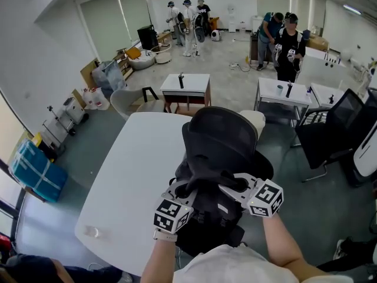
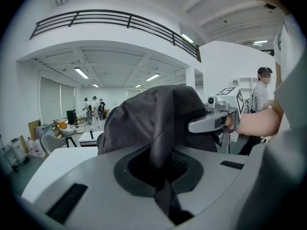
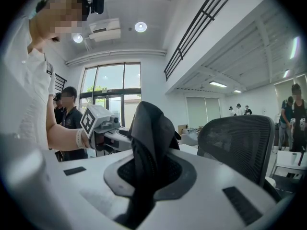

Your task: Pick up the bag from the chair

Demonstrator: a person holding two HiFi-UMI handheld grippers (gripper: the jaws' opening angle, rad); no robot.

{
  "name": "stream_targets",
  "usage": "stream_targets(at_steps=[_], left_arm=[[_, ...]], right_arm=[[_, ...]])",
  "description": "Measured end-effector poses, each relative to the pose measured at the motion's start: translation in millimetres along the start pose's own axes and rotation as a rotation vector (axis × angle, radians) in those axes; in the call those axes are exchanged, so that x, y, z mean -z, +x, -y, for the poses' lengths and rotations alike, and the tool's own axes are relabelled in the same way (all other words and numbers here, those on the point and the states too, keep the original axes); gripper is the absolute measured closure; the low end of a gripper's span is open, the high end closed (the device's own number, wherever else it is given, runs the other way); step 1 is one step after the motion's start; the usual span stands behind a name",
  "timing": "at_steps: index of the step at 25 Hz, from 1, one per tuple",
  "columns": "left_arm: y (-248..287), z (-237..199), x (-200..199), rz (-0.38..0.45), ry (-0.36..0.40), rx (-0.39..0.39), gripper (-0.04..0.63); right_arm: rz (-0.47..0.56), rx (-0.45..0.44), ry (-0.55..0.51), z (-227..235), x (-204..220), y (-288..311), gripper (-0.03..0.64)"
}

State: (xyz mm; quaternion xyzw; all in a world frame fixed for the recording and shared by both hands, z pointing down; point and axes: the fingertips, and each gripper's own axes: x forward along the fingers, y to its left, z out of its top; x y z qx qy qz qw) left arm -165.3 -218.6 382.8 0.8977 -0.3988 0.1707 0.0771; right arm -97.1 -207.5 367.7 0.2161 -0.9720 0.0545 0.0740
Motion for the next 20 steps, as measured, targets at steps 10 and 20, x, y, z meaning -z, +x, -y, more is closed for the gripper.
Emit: stream_targets(at_steps=[10, 20], left_arm=[[0.8, 5.1, -2.0, 0.012, -0.001, 0.001, 0.566], [6.5, 9.4, 0.2, 0.013, -0.007, 0.002, 0.566]], right_arm=[[0.006, 0.003, -0.004, -1.7, -0.4, -5.6, 0.568], [-0.002, 0.016, -0.008, 2.7, 3.7, -10.8, 0.566]])
